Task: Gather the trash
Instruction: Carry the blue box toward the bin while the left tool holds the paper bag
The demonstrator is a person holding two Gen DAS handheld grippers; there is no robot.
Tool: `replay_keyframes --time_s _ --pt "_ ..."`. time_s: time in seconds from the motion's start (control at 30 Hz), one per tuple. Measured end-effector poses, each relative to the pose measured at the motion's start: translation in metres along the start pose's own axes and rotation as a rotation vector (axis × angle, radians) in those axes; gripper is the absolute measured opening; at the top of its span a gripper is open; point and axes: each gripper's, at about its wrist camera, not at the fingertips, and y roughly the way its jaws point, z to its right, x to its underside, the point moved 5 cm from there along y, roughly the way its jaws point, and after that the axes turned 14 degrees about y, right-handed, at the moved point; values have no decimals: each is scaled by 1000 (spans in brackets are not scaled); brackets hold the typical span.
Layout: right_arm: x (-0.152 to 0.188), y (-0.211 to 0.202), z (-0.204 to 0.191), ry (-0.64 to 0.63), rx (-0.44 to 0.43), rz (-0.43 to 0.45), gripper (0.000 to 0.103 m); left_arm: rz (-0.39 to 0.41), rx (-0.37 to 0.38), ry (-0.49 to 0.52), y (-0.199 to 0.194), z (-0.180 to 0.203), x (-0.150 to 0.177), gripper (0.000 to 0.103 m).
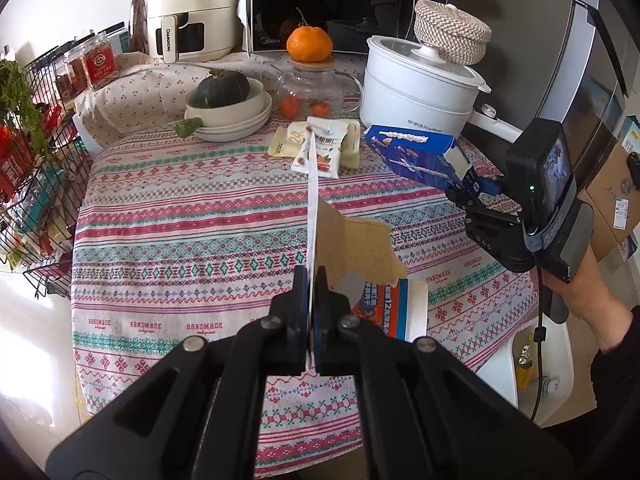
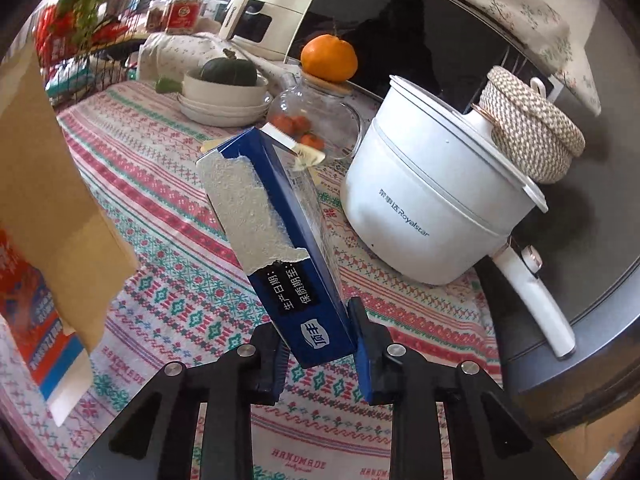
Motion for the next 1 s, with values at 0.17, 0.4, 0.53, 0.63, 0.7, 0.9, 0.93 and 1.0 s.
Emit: replay_keyframes --time_s 0.17,0.4,0.53,0.63,0.7,0.9,0.93,1.0 --pt "0 -29 14 99 -63 -7 28 24 15 -11 -7 3 -3 2" --pt "10 -89 39 239 -132 -13 28 74 73 -10 -23 18 -6 2" --pt "29 -131 53 260 -113 -15 28 96 126 -1 -31 35 -8 2" --pt "47 -165 67 289 -93 -12 28 110 160 25 -38 53 -10 2" --pt "63 -184 78 320 -79 -20 28 120 190 49 -43 69 -11 2" --pt "131 -231 117 468 -24 -98 28 124 295 195 -55 145 -6 2" --pt "146 -237 124 495 -20 -113 28 120 314 224 -56 160 -4 2" --pt "169 -246 135 525 6 -134 28 110 343 281 -58 189 2 2"
